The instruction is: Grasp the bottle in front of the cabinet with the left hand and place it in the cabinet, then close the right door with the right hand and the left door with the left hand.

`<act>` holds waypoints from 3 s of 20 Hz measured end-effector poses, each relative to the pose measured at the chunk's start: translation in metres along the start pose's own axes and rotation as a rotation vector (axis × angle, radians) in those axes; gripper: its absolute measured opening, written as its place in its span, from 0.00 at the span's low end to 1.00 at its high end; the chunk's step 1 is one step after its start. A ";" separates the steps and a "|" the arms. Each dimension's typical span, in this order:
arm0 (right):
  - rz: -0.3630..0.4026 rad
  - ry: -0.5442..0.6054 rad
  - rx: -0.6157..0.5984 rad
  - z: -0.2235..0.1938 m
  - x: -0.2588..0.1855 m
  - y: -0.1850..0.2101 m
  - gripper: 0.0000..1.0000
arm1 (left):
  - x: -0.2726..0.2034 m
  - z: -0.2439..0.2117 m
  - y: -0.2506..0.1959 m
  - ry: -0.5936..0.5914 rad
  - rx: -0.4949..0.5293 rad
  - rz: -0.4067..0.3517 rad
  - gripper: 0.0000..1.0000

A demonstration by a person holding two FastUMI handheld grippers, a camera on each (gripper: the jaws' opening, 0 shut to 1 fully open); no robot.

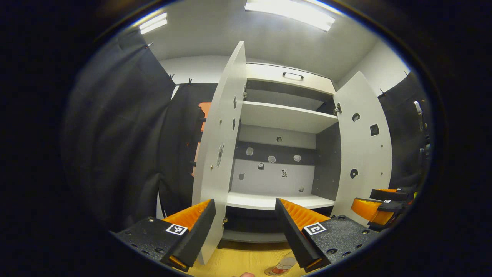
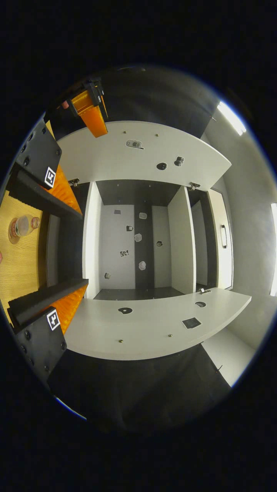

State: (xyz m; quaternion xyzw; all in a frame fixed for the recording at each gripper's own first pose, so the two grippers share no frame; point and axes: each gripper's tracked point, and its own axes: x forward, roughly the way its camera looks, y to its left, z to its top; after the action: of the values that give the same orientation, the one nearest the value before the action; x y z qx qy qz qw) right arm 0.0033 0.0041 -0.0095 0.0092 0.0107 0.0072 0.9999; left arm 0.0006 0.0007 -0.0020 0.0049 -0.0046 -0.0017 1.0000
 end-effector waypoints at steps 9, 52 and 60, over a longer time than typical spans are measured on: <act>-0.021 0.011 0.004 -0.003 0.000 -0.010 0.94 | 0.015 -0.010 -0.017 0.010 -0.003 -0.034 0.94; -0.123 0.095 0.009 -0.041 -0.003 -0.068 0.94 | 0.026 -0.072 -0.141 0.195 -0.243 -0.474 0.70; -0.155 0.122 0.006 -0.063 -0.024 -0.073 0.98 | 0.147 0.069 -0.146 0.133 -0.229 -0.479 0.70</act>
State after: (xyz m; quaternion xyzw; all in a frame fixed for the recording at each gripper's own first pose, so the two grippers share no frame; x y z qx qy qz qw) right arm -0.0211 -0.0677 -0.0732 0.0106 0.0724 -0.0697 0.9949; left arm 0.1463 -0.1466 0.0667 -0.1071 0.0623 -0.2384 0.9632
